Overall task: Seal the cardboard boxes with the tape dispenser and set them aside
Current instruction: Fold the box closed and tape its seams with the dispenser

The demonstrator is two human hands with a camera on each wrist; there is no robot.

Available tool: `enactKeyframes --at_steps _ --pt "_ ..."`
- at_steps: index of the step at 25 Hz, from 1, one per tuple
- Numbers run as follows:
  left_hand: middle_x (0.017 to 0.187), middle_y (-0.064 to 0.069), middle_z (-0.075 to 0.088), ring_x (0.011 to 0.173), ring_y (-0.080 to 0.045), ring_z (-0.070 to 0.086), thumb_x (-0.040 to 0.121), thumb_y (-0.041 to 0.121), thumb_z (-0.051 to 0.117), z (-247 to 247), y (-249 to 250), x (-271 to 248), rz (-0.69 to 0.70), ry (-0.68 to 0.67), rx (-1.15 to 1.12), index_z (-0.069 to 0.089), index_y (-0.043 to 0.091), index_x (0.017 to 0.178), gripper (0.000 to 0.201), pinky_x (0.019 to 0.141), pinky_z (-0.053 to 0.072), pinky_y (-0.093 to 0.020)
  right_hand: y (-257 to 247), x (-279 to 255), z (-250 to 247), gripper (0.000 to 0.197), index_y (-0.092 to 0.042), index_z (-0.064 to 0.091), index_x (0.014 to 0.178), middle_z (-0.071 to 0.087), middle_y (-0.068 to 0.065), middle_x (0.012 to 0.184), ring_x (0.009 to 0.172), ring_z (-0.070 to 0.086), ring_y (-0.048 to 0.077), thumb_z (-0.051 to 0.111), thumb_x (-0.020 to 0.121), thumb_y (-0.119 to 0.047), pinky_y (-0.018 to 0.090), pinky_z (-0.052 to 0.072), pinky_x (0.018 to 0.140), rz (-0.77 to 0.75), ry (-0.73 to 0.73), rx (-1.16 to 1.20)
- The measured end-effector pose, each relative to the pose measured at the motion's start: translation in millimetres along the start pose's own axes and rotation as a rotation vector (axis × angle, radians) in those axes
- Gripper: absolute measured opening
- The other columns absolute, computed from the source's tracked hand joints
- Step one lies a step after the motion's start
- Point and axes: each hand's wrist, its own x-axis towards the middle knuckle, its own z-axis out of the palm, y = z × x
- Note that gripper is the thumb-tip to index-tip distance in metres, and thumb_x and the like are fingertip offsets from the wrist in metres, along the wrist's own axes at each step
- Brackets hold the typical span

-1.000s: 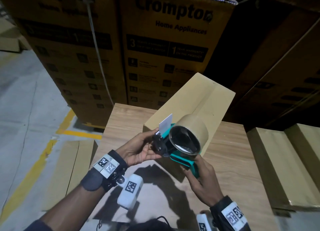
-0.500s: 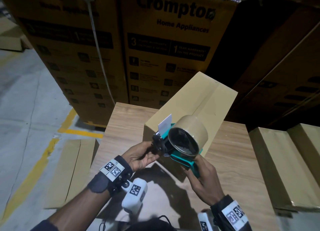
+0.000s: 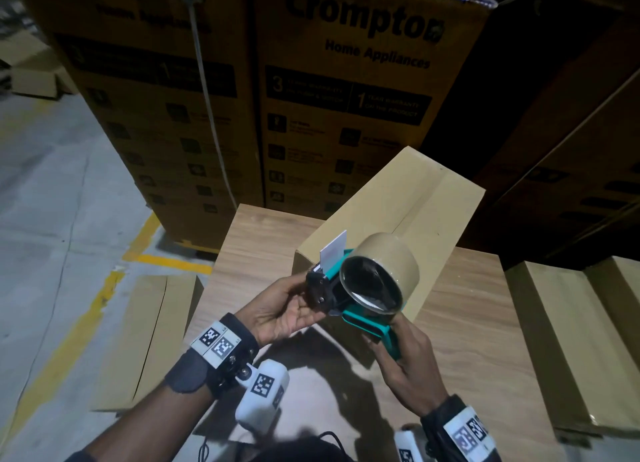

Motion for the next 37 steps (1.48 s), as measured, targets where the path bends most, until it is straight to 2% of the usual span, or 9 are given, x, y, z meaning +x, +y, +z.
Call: enactKeyframes --at_steps 3,7,13,16,19,21,26,32,37 --pt "0.131 -0.033 0.061 0.094 -0.040 0.074 0.075 0.015 0.086 -1 -10 3 -0.069 -0.043 -0.090 0.069 -0.009 0.116 0.050 0.086 0.053 -0.052 -5 3 1 0.034 -0.025 0.055 0.126 0.067 -0.007 0.098 0.090 0.058 -0.012 0.060 0.092 -0.028 0.005 0.043 0.072 -0.012 0.004 0.004" --pt "0.104 -0.028 0.070 0.076 -0.033 0.075 0.080 0.006 0.069 -3 -17 10 0.005 0.084 -0.168 0.062 -0.005 0.108 0.031 0.072 0.060 -0.038 -3 3 1 0.036 -0.027 0.054 0.128 0.070 -0.004 0.102 0.093 0.063 -0.005 0.061 0.093 -0.029 0.008 0.047 0.075 0.008 -0.004 0.015" --pt "0.093 -0.030 0.068 0.061 -0.029 0.074 0.077 -0.010 0.060 -7 -16 15 0.013 0.184 -0.096 0.058 -0.009 0.099 0.023 0.060 0.061 -0.034 -4 0 2 0.035 -0.030 0.054 0.127 0.070 -0.006 0.104 0.093 0.065 -0.002 0.061 0.093 -0.029 0.012 0.051 0.075 0.027 -0.004 0.035" --pt "0.097 -0.030 0.068 0.060 -0.029 0.074 0.096 -0.003 0.055 -8 -13 15 0.022 0.191 -0.119 0.060 -0.009 0.106 0.013 0.051 0.062 -0.034 -4 0 2 0.036 -0.030 0.054 0.128 0.070 -0.006 0.107 0.096 0.066 -0.002 0.062 0.093 -0.030 0.013 0.052 0.078 0.043 -0.009 0.043" --pt "0.113 -0.028 0.067 0.073 -0.032 0.076 0.094 0.018 0.069 -16 -10 16 0.034 0.106 -0.143 0.062 -0.005 0.123 0.038 0.064 0.062 -0.037 -4 0 4 0.039 -0.030 0.053 0.130 0.070 -0.007 0.109 0.099 0.066 -0.003 0.061 0.092 -0.031 0.012 0.052 0.081 0.065 -0.006 0.052" --pt "0.110 -0.029 0.067 0.075 -0.033 0.076 0.089 0.016 0.074 -19 -8 15 0.050 0.074 -0.145 0.064 -0.006 0.117 0.037 0.067 0.062 -0.037 -4 0 4 0.039 -0.032 0.052 0.131 0.070 -0.008 0.110 0.099 0.066 -0.002 0.061 0.092 -0.031 0.012 0.052 0.081 0.067 -0.007 0.053" --pt "0.088 -0.034 0.071 0.063 -0.032 0.075 0.087 -0.014 0.056 -20 -10 14 0.014 0.133 -0.011 0.066 -0.014 0.099 0.015 0.054 0.062 -0.034 -6 3 4 0.036 -0.031 0.054 0.127 0.071 -0.005 0.108 0.098 0.066 -0.002 0.060 0.092 -0.029 0.011 0.051 0.080 0.049 -0.018 0.053" --pt "0.096 -0.036 0.071 0.068 -0.028 0.077 0.081 -0.003 0.068 -23 36 17 -0.033 0.081 0.296 0.073 -0.014 0.105 0.026 0.058 0.063 -0.030 -5 12 -7 0.028 -0.029 0.055 0.123 0.068 -0.012 0.106 0.094 0.061 -0.009 0.060 0.096 -0.030 0.005 0.044 0.075 0.011 -0.114 -0.058" --pt "0.097 -0.028 0.073 0.069 -0.019 0.073 0.078 0.008 0.075 -22 93 23 0.248 0.166 0.615 0.075 -0.006 0.100 0.026 0.057 0.059 -0.020 2 20 -33 0.025 -0.034 0.053 0.122 0.065 -0.023 0.104 0.086 0.064 -0.003 0.057 0.097 -0.036 0.016 0.048 0.067 0.062 -0.124 -0.079"
